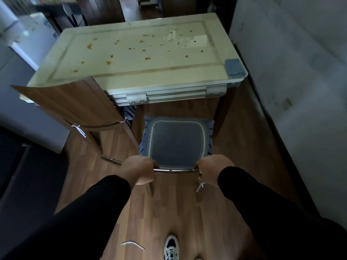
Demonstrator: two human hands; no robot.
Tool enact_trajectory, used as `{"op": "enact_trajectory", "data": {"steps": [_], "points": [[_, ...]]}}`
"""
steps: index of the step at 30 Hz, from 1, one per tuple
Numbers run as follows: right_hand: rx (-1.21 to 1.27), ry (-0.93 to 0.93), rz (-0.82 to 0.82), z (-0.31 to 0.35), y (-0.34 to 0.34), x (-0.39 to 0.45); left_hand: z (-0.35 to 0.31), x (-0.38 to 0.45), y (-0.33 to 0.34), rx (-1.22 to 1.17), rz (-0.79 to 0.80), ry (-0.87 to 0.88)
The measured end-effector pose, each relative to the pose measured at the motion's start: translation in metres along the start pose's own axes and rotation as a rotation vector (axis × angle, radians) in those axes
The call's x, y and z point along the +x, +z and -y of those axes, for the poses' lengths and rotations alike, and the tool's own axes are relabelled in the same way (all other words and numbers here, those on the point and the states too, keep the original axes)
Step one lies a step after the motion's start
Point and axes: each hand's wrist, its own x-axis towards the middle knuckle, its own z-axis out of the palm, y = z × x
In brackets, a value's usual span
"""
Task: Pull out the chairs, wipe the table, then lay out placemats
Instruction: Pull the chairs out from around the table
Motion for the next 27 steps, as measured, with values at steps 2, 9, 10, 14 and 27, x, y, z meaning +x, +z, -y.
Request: {"op": "enact_trajectory", "data": {"steps": [2,9,10,14,27], "points": [[-0.020,0.005,-0.009,-0.006,-0.008,0.010,0.003,0.013,-0.003,-0.006,-0.023,-0.006],[-0.028,0.021,-0.007,-0.029,-0.040,0.055,0.023,0.066,-0.024,-0.024,-0.032,-0.017],[-0.021,0.028,-0.008,-0.033,-0.045,0.063,0.027,0.075,-0.029,-0.026,-0.035,-0.014],[-0.018,0.054,-0.001,-0.050,-0.070,0.101,0.040,0.117,-0.051,-0.025,-0.049,-0.016],[-0.035,0.087,0.015,-0.115,-0.155,0.222,0.081,0.255,-0.120,-0.050,-0.085,0.013]]}}
